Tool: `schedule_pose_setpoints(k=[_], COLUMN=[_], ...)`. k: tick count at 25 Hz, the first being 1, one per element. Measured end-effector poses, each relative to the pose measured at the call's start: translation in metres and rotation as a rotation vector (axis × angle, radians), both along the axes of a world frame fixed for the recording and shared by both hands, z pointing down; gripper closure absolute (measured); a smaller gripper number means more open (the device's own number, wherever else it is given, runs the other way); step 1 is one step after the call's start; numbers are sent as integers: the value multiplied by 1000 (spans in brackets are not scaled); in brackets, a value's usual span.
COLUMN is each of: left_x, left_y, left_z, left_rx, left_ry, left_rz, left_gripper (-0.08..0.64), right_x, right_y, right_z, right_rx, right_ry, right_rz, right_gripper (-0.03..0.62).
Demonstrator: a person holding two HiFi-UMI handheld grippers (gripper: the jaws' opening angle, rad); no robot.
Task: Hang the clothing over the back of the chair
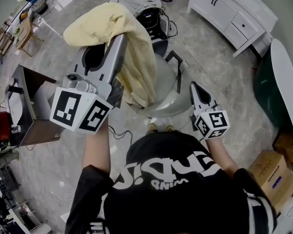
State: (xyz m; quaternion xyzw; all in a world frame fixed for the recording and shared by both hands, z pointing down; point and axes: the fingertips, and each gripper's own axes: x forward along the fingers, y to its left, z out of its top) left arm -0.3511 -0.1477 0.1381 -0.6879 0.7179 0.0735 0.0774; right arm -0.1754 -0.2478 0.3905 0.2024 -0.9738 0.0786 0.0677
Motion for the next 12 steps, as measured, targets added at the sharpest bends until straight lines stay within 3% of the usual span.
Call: schedule_pose_setpoints(k=[12], left_x=[5], left_y=[-39], left_z=[59], left_rx=[-71], left_ry=[52], left_rz=[90], left_gripper=[456], right_x=[13], right_y=[-6], right_z=[-1], right_rx=[1], right_ry=[1], right_rz=[69], right_gripper=[578])
